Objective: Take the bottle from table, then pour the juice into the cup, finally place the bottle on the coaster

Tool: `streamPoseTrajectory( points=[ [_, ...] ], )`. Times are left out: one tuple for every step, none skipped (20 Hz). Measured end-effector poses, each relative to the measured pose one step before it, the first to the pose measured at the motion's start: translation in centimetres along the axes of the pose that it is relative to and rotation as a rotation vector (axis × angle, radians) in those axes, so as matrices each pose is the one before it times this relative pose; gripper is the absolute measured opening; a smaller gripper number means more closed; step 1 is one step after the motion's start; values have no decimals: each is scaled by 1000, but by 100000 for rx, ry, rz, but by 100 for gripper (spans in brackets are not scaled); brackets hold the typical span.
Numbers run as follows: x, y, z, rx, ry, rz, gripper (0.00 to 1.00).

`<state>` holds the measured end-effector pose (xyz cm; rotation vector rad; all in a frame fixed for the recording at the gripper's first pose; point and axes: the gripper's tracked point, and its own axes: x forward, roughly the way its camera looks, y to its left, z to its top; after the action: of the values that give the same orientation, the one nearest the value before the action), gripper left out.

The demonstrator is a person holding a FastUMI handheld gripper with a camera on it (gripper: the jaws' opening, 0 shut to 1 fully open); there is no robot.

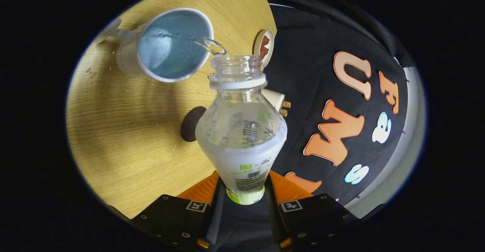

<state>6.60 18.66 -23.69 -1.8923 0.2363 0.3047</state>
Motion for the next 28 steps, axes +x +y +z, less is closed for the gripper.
streamPoseTrajectory(
  points=[
    [10,31,14,-886,-76,100,55],
    [0,-27,14,-741,-171,258,55],
    [-3,-63,75,-680,-296,54,55],
    [94,-138,81,-513,-228,-116,55],
    [-6,-67,-32,-388,-4,69,55],
    [28,-117,-27,-236,3,-101,55],
    [20,-99,-40,-282,-71,-38,55],
    [135,-114,5,-467,53,-8,55],
    [29,-29,-53,-495,64,10,55],
    [105,-38,-69,-522,43,125,55],
    [-143,-98,-37,-695,43,-103,55],
    [78,-98,-43,-640,-70,-82,55],
    [52,-83,39,-418,-70,67,55],
    [-120,-91,3,-428,-346,-160,55],
    [-68,-150,120,-797,-370,-216,55],
    [-109,-127,-7,-906,-347,-257,55],
    [-34,-97,115,-973,-379,-142,55],
    [155,-77,4,-702,-274,-27,55],
    [-55,-101,-14,-523,54,-20,55],
    [7,-2,-72,-312,-87,126,55],
    [-35,-78,64,-274,176,70,55],
    [7,-80,-91,-516,129,-41,55],
    [30,-153,49,-644,-80,-235,55],
    [42,-42,3,-627,-37,153,55],
    [0,-131,3,-398,-88,-6,55],
    [59,-43,-83,-455,224,139,55],
    [-19,-75,8,-786,93,208,55],
    [69,-128,41,-768,-151,-138,55]
  ],
)
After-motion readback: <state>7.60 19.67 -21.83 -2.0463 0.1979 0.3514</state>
